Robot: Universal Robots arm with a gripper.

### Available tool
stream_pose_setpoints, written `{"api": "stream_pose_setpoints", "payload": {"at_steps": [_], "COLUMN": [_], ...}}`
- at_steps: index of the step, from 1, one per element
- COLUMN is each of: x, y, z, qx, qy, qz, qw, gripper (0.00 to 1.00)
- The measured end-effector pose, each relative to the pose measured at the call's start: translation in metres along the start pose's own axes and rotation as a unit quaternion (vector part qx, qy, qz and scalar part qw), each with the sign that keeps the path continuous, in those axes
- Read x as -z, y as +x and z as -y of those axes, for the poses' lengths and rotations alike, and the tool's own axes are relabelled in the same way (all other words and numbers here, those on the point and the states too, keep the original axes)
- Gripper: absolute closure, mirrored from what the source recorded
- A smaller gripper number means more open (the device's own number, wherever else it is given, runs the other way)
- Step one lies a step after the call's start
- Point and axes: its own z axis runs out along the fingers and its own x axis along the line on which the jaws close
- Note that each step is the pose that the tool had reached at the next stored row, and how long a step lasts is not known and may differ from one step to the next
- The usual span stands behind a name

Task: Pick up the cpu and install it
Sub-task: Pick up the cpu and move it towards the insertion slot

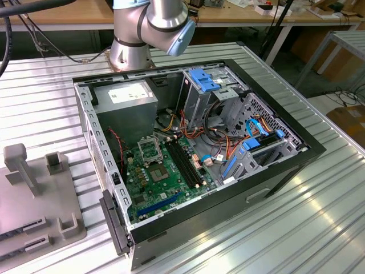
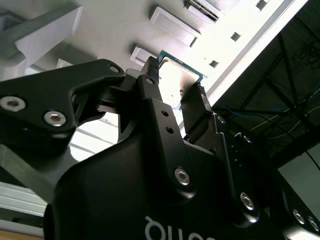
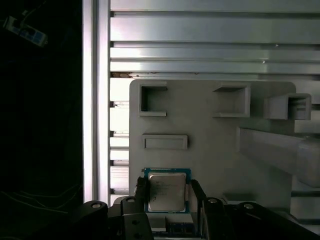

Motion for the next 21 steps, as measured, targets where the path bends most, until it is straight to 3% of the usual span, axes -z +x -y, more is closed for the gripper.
{"api": "stream_pose_setpoints", "payload": {"at_steps": [21], "x": [0.0118], "y": [0.0003], "z": [0.0000], "qx": [0.000], "qy": [0.0000], "qz": [0.0000], "qw": [1.00000], "gripper": [0.56]}}
